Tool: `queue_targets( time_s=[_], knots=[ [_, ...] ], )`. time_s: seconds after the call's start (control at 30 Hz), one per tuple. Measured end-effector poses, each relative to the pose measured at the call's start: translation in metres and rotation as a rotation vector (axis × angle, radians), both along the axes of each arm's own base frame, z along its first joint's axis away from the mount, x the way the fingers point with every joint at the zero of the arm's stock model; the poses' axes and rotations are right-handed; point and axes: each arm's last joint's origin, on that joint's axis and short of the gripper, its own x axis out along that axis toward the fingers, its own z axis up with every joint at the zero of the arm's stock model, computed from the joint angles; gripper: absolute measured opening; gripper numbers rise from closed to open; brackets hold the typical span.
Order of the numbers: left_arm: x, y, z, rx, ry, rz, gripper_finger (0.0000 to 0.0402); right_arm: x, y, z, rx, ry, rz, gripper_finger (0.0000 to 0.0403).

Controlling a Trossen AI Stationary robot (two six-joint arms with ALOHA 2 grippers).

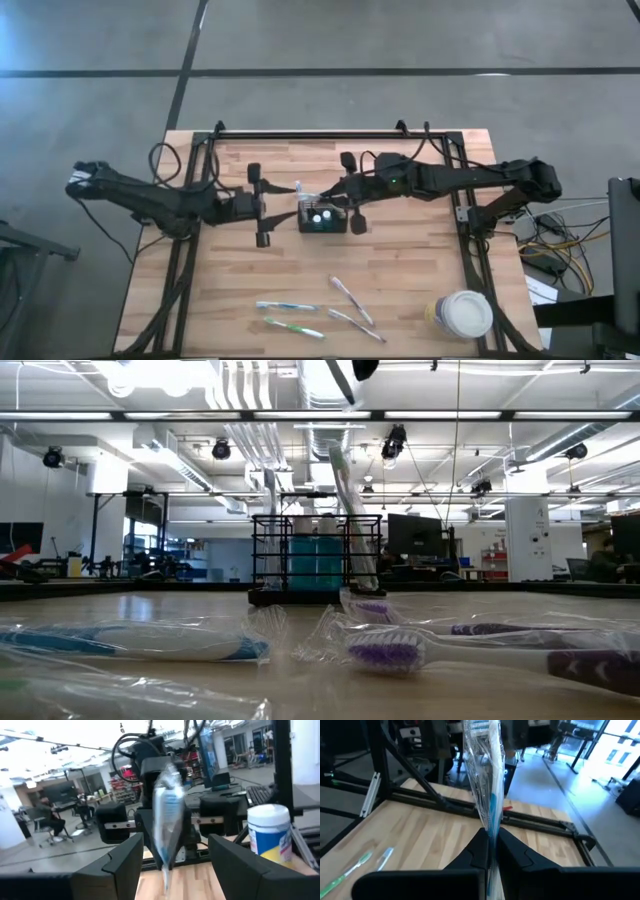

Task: Pick & Place toothbrushing station
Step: Put the right blue toothbrush into the black mesh organizer

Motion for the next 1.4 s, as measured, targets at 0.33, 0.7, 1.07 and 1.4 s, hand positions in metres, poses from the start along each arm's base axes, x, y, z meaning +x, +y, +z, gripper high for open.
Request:
queue_targets(
  time_s=[0.33,0.7,1.07,1.4],
  knots=[
    [0.018,0.009,0.004,-0.03,0.003,-0.067,0.0224,0.003,0.0,-0.001,-0.008,-0.014,0.0,0.0013],
    [0.046,0.007,0.006,0.006,0.037,-0.088,0.0222,0.003,0.0,-0.001,-0.014,-0.012,0.005,0.0013],
    [0.04,0.008,0.012,0.018,0.005,-0.115,0.0115,-0.001,0.005,0.007,-0.035,-0.053,0.033,0.0013],
    [0.04,0.008,0.012,0.038,0.0,-0.12,0.0031,-0.001,0.005,0.008,-0.036,-0.069,0.041,0.0013]
  ],
)
